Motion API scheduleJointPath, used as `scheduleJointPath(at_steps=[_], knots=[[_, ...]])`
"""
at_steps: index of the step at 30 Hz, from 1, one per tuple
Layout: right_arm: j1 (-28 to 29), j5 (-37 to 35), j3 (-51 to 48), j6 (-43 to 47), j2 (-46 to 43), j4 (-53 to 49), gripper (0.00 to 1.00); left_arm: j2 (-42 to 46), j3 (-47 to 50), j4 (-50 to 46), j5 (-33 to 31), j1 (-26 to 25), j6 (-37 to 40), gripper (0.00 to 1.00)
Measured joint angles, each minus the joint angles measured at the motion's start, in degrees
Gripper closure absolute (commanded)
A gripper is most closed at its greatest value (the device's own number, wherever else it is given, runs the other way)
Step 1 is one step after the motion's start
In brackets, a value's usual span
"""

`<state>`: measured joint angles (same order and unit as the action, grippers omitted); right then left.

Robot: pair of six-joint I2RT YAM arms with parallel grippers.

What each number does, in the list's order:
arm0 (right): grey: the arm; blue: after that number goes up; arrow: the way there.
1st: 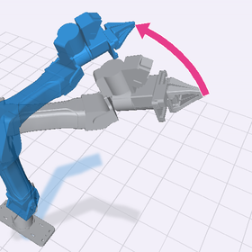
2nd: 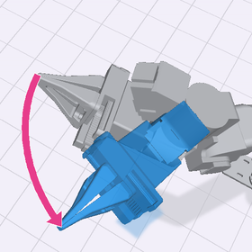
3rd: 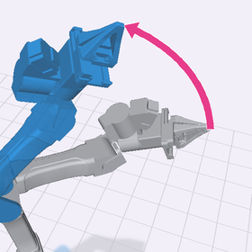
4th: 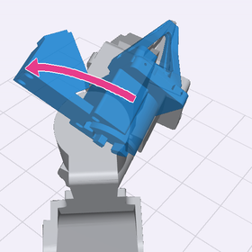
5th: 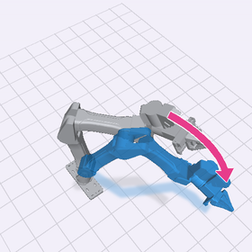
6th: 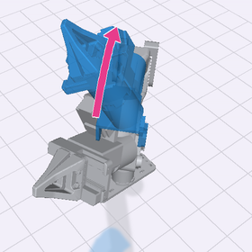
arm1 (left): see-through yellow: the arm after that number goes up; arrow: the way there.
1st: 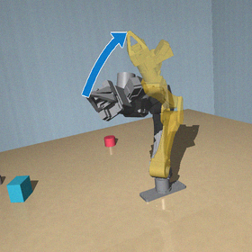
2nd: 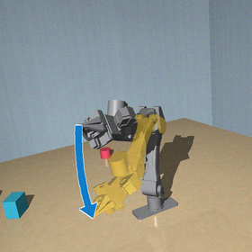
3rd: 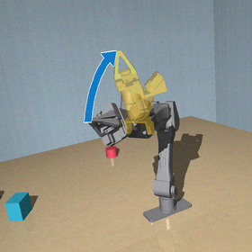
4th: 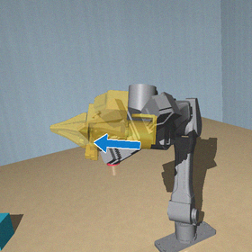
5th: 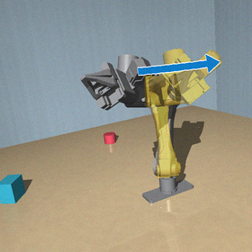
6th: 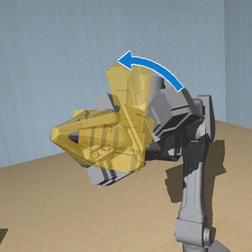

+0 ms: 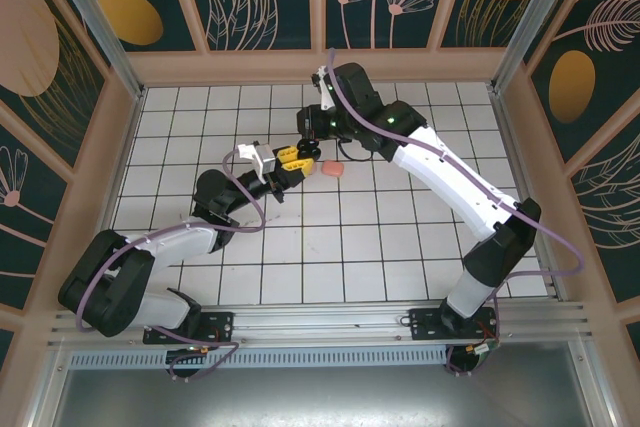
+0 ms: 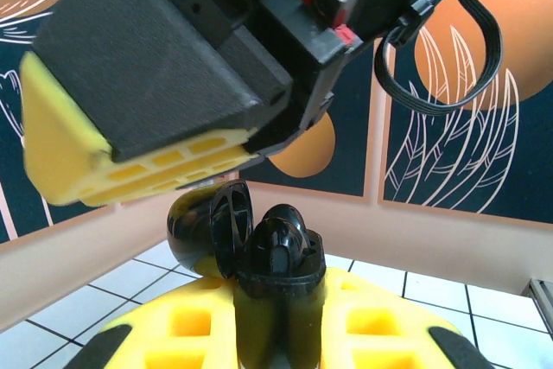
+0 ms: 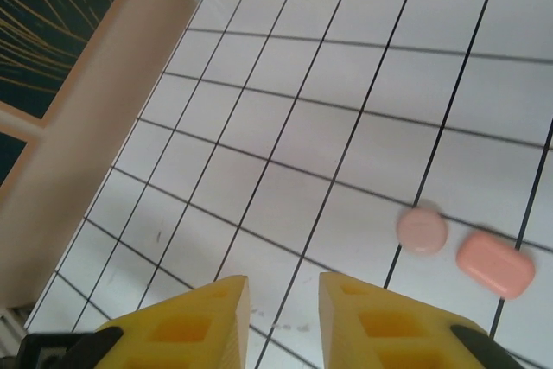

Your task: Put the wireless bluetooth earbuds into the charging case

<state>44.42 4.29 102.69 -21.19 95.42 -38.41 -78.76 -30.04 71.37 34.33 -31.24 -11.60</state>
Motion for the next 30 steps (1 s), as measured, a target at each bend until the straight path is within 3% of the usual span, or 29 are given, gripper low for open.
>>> scheduleJointPath(at_steps=[6,14,18,23,30], knots=[[0.15,2.89,-3.02,0.83,-1.73,-1.01,0.83,-0.02,0.04,-1.14,1.11,-0.33,0.28,1.0],[2.19,3.48,-11.76,-0.66,-10.99,-0.33,0.84,-0.33,-0.09,-2.58,2.08,-0.87,0.66,1.0],[1.92,1.9,-14.71,-3.32,-14.99,-0.31,0.78,-0.48,-0.13,-2.62,1.2,-0.94,0.37,1.0],[-2.6,-1.7,-22.25,-8.22,-23.19,2.75,0.64,-0.87,-0.66,-3.02,-1.55,-0.61,-2.36,1.0],[-7.98,-5.46,-35.91,-13.73,-31.93,7.61,0.55,-7.3,-4.98,-11.47,-4.94,-0.61,-13.29,1.0]])
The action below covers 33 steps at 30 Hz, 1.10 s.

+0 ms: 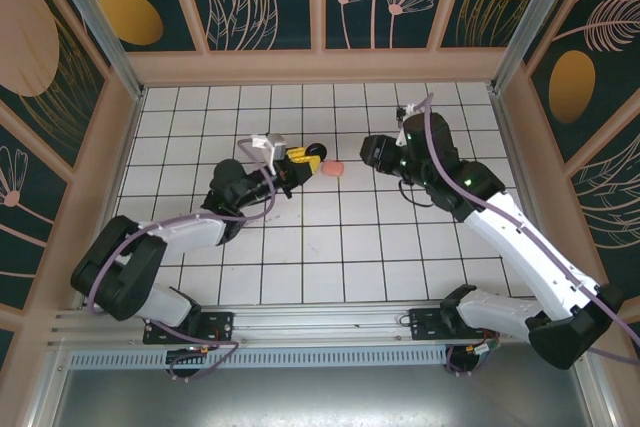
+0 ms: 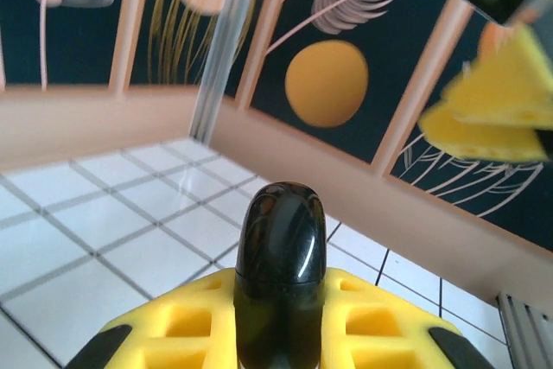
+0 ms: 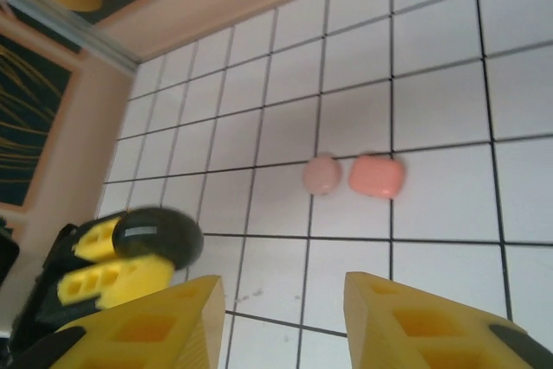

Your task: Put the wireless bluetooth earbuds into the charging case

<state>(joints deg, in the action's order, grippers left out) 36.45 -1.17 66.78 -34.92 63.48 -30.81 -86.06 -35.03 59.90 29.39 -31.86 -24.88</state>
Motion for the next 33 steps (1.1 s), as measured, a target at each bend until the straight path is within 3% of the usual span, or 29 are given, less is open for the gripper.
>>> scheduleJointPath(at_steps=[5,12,18,24,29,33], knots=[[-0.04,-1.6,-6.84,-1.9,-0.02,0.63,0.52,-7.58,-4.79,-8.98,-1.51,0.04,-10.01,1.0],[-0.09,-2.47,-9.14,-2.62,-0.11,1.33,0.51,-16.22,-4.04,-12.66,-1.86,0.04,-21.14,1.0],[-0.11,-2.49,-9.22,-2.6,-0.83,1.92,0.51,-21.03,-3.72,-13.77,-1.84,0.04,-26.38,0.9],[-0.13,-2.51,-9.22,-2.58,-2.29,1.97,0.5,-22.86,-4.04,-16.63,-2.36,0.04,-28.04,0.71],[-0.15,-3.19,-9.2,-2.56,-3.23,1.95,0.44,-22.1,-5.03,-18.08,-2.43,-0.17,-29.0,0.41],[-0.39,-3.43,-9.2,-2.56,-3.76,1.95,0.37,-19.82,-5.18,-20.5,-4.46,-0.26,-28.76,0.22]])
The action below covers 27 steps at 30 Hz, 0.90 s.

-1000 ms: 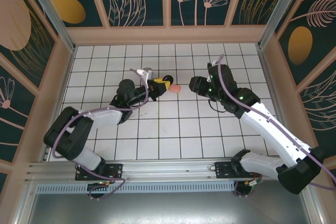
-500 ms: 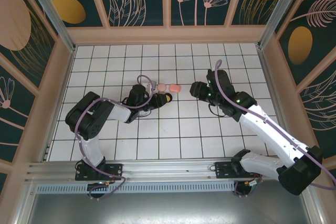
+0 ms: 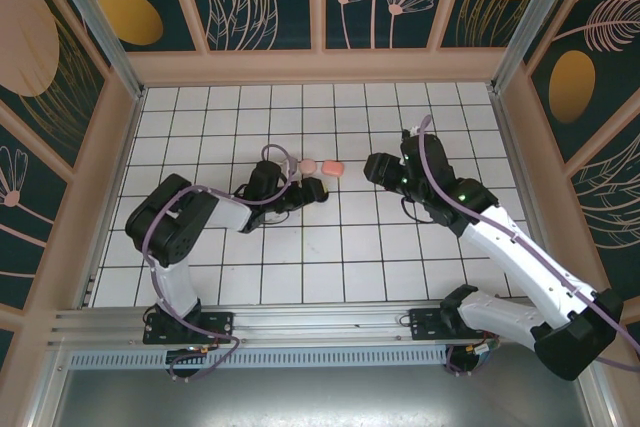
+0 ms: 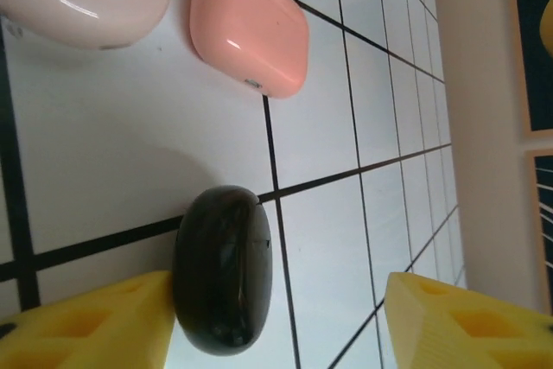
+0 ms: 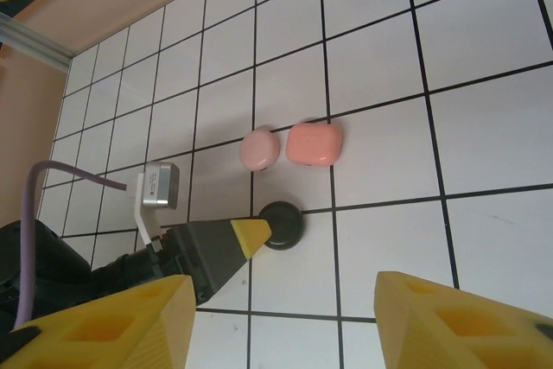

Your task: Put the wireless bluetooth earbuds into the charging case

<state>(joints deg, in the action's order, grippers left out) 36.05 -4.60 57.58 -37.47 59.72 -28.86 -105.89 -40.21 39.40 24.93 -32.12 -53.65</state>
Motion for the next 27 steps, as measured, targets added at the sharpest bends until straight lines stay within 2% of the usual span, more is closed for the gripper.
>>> scheduleJointPath(at_steps=[1,2,10,12,19,22,27], knots=[[-0.09,-0.11,0.0,-0.02,-0.15,-0.02,0.34,0.9,0.0,-1.25,-0.7,0.02,0.26,0.17],[-0.17,-0.15,0.02,0.11,-0.35,-0.02,0.31,1.81,0.0,-2.64,-1.66,0.02,0.59,0.02],[-1.22,-2.34,0.52,1.73,-1.66,-0.09,0.13,12.35,-0.26,-17.33,-10.08,0.31,2.93,0.01],[-1.84,-3.96,0.55,2.49,-2.34,-0.11,0.04,16.41,-0.76,-21.51,-12.72,0.31,4.35,0.01],[-4.02,-18.4,-0.24,6.25,-3.21,1.25,0.01,33.59,-4.87,-31.67,-25.51,0.31,12.63,0.01],[-6.93,-24.94,-3.98,8.74,-3.21,5.66,0.01,42.73,-3.26,-31.34,-32.83,0.31,18.21,0.01],[-13.18,-31.67,-16.52,13.38,-3.21,16.5,0.01,59.8,8.17,-21.51,-45.35,0.31,32.7,0.01]])
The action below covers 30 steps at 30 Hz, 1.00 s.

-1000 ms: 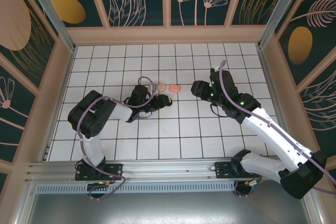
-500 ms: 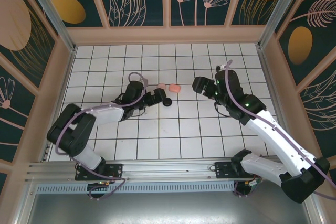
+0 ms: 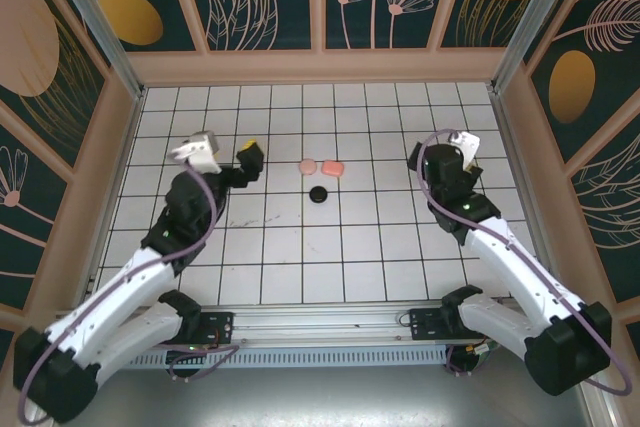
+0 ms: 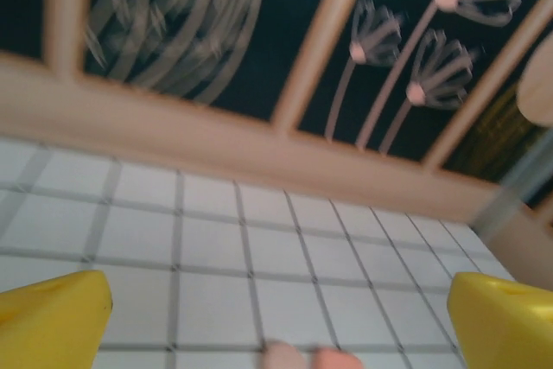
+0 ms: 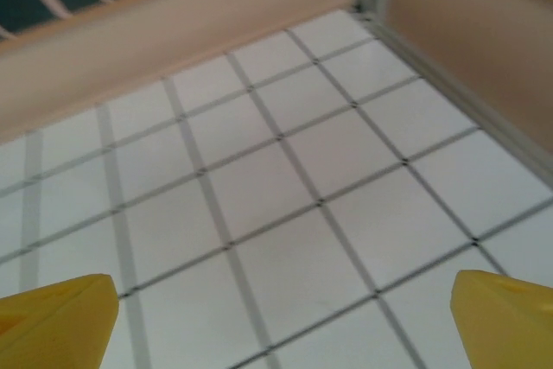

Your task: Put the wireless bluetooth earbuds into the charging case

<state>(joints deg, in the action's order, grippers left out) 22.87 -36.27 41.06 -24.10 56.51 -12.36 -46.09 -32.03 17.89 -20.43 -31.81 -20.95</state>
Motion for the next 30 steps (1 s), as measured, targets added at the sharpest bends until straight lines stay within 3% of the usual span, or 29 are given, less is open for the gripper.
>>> scheduleJointPath(at_steps=[4,8,12,22,30], knots=[[-7.98,-1.09,-8.48,3.08,0.28,7.78,0.01,5.79,8.09,9.14,-7.72,1.11,14.01,0.01],[-12.57,0.17,-15.34,7.04,0.26,17.86,0.01,5.49,14.05,14.99,-9.22,8.55,20.79,0.01],[-14.4,1.62,-18.47,10.29,1.42,26.34,0.01,1.88,19.61,21.33,-8.09,16.33,21.16,0.01],[-15.91,6.12,-22.4,18.32,12.17,48.81,0.01,-25.24,24.52,43.98,-4.26,21.66,21.57,0.01],[-17.16,13.88,-28.39,22.64,21.64,67.6,0.01,-35.82,24.52,55.58,2.62,25.03,21.53,0.01]])
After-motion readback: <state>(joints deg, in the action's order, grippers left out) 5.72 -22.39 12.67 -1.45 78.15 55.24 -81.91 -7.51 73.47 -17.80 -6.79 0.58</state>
